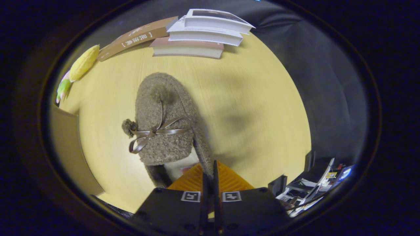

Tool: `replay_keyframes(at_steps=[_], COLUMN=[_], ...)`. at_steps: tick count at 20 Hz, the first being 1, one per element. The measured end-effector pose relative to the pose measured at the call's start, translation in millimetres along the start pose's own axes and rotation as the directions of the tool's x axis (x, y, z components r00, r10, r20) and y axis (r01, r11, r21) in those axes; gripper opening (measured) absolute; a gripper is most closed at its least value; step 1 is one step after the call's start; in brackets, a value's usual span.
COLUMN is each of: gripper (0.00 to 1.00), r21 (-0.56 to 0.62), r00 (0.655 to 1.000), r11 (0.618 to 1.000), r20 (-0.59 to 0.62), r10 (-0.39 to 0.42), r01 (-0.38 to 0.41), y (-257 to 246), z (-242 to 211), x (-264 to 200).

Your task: Open the storage box then place both shoes into the box .Put the left shoe in first, then the right shoe, with the right side of both shoes facing outward in a uniform manner.

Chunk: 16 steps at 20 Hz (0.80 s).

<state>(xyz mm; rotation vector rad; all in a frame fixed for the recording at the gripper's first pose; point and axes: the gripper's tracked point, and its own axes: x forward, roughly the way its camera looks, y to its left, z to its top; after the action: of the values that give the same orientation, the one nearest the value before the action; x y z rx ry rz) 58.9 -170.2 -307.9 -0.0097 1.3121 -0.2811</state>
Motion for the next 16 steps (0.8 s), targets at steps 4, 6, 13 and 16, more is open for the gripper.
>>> replay_keyframes(at_steps=[4, 6, 13, 16], gripper=[0.04, 0.03, 0.04, 0.03], r21=[-0.048, -0.05, -0.049, -0.034], r00=[0.998, 0.997, 0.99, 0.982], r11=[0.997, 0.996, 0.991, 0.985], r20=[0.026, 0.04, 0.078, 0.092], r10=[-0.056, -0.07, -0.121, -0.166], r01=[0.057, 0.072, 0.126, 0.17], y=[0.2, 0.9, 2.1, -2.9], z=[-1.5, -1.3, 2.0, 3.7], x=[-4.7, -8.8, -35.4, -57.7])
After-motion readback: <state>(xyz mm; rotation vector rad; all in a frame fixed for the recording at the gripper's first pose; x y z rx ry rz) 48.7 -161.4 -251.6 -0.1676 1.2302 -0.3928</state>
